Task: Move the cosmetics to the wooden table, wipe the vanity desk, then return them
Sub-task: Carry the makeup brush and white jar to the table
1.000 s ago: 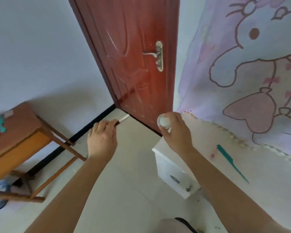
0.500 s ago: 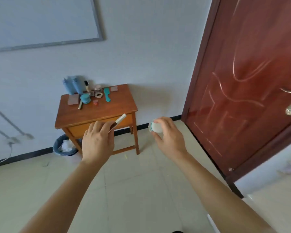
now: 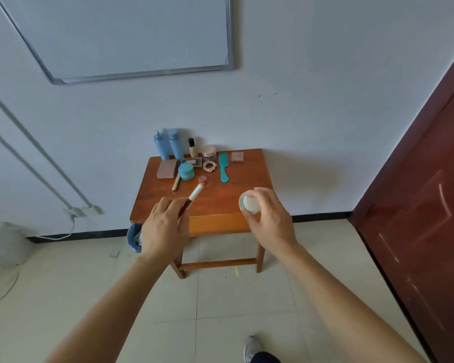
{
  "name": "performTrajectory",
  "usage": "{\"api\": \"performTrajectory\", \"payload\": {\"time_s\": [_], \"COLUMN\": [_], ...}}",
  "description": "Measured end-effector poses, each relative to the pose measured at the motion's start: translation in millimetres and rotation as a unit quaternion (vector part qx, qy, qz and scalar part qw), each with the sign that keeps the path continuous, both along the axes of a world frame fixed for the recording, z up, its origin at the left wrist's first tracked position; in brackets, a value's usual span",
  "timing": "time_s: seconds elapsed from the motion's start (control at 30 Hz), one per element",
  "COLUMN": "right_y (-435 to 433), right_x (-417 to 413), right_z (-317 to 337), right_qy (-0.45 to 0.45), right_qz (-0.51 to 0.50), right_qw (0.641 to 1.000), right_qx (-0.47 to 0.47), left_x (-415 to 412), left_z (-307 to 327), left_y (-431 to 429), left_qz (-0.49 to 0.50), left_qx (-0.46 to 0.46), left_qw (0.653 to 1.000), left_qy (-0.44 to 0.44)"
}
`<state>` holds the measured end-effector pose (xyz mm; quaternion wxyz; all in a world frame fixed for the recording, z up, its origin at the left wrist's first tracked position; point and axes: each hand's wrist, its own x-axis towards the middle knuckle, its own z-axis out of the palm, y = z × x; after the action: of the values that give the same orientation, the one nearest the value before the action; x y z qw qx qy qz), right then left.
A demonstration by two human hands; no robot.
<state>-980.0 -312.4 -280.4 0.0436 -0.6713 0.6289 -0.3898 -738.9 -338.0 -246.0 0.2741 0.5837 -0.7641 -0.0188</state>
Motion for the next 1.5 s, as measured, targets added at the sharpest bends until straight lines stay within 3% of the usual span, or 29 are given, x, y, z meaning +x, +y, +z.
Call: {"api": "performTrajectory", "payload": {"time_s": [0.4,0.57,0.83,1.2,1.5], "right_y": [-198,-260,-316,-329,-342], "right_x": [29,62,101,81,61], "right_z": [16,-4,-36,-99,-164], "right_qy": [0.016,0.017,0.019,-0.002,0.014], "right_qz": [0.051,0.024,-0.057,-0.111,-0.041], "right_qw": [0.998,0.999,0.988,0.961,0.953], "right_qx": [0.019,0.036,0.144,0.253,0.299], "left_x": [29,66,94,45,12], "left_z": [27,7,-39,-136,-205], "left_y": [-185,-265,-359,-384,-380], "left_qz": [0.080,0.058,-0.025,-0.091,0.001], "left_qx": [0.052,0.077,0.177,0.364,0.415], "left_qw": [0.995,0.995,0.983,0.927,0.909], "left_qy": [0.028,0.030,0.051,-0.026,-0.050]}}
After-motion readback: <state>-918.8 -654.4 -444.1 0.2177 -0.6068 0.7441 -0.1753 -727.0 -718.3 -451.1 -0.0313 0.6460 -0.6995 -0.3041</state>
